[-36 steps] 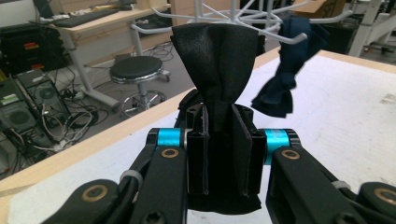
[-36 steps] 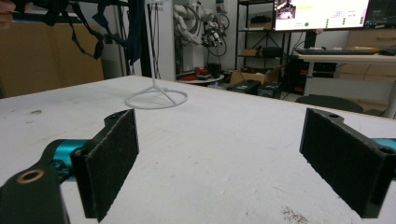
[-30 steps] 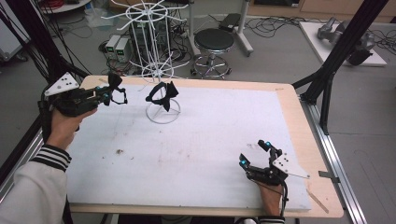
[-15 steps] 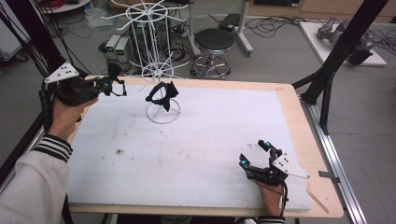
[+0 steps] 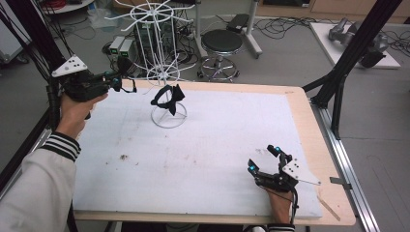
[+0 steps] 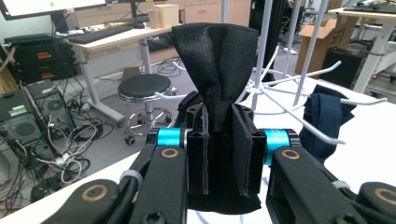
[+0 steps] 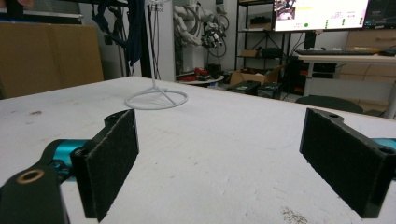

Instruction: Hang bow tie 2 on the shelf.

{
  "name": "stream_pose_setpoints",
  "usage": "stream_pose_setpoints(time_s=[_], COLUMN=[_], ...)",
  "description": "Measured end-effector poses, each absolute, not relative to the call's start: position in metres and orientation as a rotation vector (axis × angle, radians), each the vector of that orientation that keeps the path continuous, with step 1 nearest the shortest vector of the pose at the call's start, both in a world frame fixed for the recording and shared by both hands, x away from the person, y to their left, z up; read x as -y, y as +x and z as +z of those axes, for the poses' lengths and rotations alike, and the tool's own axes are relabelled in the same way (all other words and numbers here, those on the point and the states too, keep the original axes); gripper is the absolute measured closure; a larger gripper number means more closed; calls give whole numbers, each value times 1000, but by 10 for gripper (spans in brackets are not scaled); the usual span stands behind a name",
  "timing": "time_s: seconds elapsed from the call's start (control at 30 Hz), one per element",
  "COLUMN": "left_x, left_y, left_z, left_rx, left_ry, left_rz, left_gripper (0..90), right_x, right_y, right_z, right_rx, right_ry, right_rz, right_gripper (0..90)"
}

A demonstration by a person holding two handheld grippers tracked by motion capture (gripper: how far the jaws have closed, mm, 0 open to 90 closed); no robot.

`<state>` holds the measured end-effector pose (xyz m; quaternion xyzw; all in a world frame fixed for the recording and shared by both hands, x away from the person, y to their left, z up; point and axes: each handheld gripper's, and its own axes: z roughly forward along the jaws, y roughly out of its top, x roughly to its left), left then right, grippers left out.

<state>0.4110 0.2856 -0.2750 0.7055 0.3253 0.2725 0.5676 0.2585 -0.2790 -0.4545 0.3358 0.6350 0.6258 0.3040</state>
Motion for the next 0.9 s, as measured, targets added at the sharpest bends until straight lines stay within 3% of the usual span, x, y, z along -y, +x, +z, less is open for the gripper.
stream_pose_setpoints(time_s=[0.9], left_x=[-257], left_y=[411], left_z=[-277], left_rx=[-739], left_ry=[1709], left_rz=[594], left_gripper=[768], right_x=[279], right_y=[258], right_z=[-455], right_rx=[-1679], right_ry=[892], right_rz=[1661], right_gripper=[111])
